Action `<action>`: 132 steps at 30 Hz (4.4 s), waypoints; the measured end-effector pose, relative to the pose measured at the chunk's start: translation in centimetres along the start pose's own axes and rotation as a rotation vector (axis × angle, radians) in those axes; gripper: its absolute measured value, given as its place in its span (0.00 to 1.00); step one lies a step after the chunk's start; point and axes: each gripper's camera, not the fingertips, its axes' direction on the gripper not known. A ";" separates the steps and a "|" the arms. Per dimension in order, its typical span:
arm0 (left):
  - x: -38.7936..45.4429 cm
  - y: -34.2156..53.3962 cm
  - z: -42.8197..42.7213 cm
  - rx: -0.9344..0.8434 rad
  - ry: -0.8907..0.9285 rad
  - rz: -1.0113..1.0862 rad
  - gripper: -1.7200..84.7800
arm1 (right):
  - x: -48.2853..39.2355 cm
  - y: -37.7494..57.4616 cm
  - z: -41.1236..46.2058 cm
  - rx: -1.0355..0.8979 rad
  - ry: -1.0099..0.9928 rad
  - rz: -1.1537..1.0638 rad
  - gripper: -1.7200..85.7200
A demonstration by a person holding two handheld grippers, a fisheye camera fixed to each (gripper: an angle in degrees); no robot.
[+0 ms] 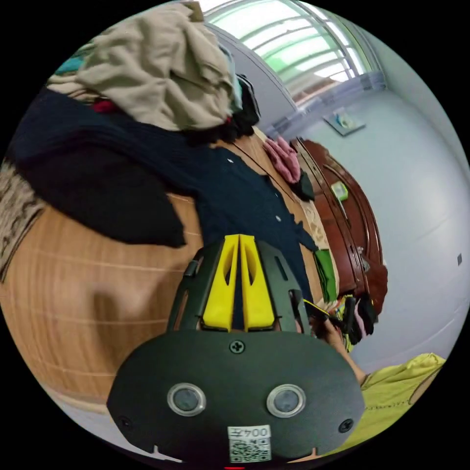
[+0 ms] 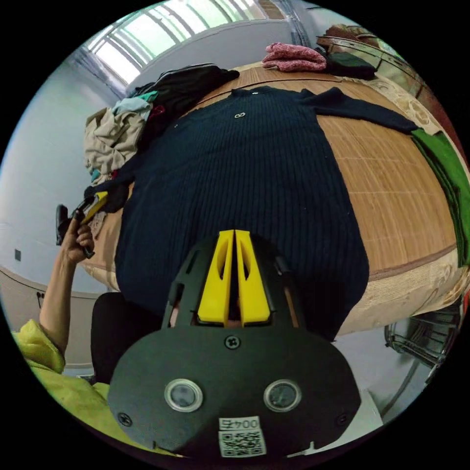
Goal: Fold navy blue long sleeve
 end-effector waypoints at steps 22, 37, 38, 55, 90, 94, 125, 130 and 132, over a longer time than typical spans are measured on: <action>-35.0 3.0 -23.5 0.442 0.079 -0.563 0.18 | 18.2 18.9 -3.6 0.125 -0.541 0.122 0.14; -34.0 0.3 -31.4 0.382 -0.104 -0.485 0.07 | 23.8 25.5 -4.5 0.083 -0.530 0.117 0.09; -33.1 -0.1 -32.2 0.378 -0.113 -0.477 0.07 | 24.0 25.7 -4.5 0.082 -0.529 0.114 0.09; -7.6 -10.5 -42.2 0.235 -0.436 -0.187 0.04 | 27.5 29.9 -5.8 0.114 -0.606 0.111 0.07; 66.3 -26.1 -0.1 -0.689 -0.515 0.951 0.21 | 17.8 24.1 -4.6 0.163 -0.572 0.028 0.03; 68.9 -26.7 -1.2 -0.687 -0.267 0.877 0.23 | 15.3 22.0 -3.9 0.165 -0.572 0.026 0.02; 63.6 -10.8 -19.3 -0.343 -0.369 0.614 0.11 | -13.0 -12.1 4.2 -0.498 0.213 -0.419 0.01; 64.4 -16.0 -12.6 -0.423 -0.413 0.747 0.08 | -16.7 -19.6 10.5 -0.775 0.258 -0.618 0.01; 64.5 -17.7 -10.3 -0.435 -0.476 0.835 0.06 | -18.5 -21.1 11.5 -0.819 0.260 -0.700 0.01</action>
